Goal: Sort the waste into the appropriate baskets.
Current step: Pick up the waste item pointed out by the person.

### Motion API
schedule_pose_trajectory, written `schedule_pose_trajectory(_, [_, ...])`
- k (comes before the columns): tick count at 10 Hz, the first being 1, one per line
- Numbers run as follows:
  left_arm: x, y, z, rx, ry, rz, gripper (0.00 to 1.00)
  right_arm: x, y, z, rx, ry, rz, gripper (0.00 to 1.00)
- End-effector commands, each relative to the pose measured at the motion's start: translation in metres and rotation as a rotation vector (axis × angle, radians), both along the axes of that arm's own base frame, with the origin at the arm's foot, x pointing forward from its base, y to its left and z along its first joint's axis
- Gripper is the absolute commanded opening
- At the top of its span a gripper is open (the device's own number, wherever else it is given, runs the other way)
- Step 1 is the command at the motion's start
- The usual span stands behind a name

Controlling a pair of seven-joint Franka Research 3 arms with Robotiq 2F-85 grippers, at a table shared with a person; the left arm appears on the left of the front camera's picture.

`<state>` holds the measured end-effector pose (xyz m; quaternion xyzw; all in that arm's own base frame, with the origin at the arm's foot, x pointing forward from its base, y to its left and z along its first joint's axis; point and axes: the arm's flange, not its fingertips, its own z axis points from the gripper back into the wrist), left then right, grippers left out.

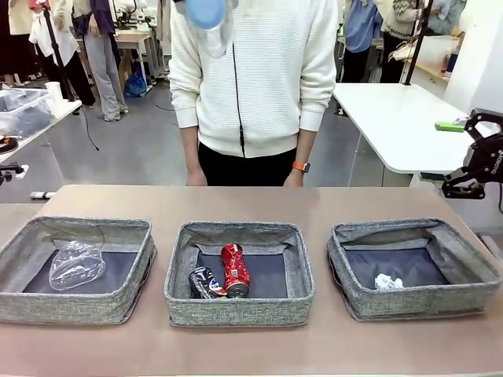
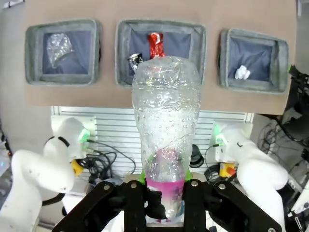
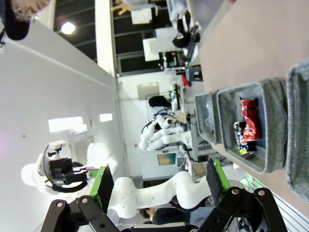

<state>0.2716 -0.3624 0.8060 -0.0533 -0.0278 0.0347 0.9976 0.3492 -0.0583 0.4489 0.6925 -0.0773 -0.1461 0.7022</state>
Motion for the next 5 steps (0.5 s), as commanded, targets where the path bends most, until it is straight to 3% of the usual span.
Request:
schedule_pose_trajectory(1, [-0.005, -0.008, -0.007, 0.014, -0.062, 0.041, 0.22, 0.0, -0.001, 0.003, 0.013, -0.009, -0.001, 1.0])
schedule_pose_trajectory(2, [-0.006, -0.013, -0.011, 0.009, -0.089, 0.057, 0.22, 0.0, -0.001, 0.003, 0.013, -0.009, -0.001, 1.0])
schedule_pose_trajectory(3, [-0.007, -0.018, -0.017, 0.005, -0.176, 0.101, 0.22, 0.0, -0.001, 0.003, 0.013, -0.009, -0.001, 1.0])
schedule_pose_trajectory(5, [-0.008, -0.024, -0.033, 0.036, -0.193, 0.091, 0.22, 0.0, -0.001, 0.003, 0.013, -0.009, -0.001, 1.0])
